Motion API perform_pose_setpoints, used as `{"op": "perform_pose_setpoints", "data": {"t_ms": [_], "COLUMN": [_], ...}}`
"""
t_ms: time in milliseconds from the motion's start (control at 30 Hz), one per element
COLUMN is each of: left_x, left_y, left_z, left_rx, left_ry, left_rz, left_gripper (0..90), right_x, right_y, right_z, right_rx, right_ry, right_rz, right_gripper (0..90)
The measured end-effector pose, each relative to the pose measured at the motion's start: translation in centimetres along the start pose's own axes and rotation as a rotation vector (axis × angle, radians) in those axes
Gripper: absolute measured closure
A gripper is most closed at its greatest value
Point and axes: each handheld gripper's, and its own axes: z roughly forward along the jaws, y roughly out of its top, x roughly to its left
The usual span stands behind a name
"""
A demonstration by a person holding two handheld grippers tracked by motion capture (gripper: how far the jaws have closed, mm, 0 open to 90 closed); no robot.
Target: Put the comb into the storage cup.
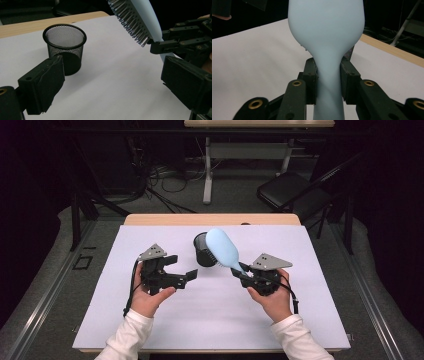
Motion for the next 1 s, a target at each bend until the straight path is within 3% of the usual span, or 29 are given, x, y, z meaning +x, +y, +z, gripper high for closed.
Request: {"op": "perform_pose_setpoints", "data": {"t_ms": [533, 700, 1000], "left_x": [-0.1, 0.1, 0.2], "left_y": [1.6, 1.8, 2.1], "left_z": [0.5, 0.6, 1.0], "left_rx": [0.006, 0.002, 0.012], "left_ry": [-0.040, -0.025, -0.037], "left_rz": [-0.038, -0.049, -0.070], "left_gripper": [5.3, 5.3, 6.1], "right_x": [0.0, 0.0, 0.1], "right_y": [-0.1, -0.1, -0.2], "right_z": [0.0, 0.1, 0.1], "right_rx": [0.001, 0.001, 0.002], "right_ry": [-0.003, -0.001, -0.001], "right_rz": [0.001, 0.002, -0.001], "right_gripper": [69.8, 69.8, 69.8]}}
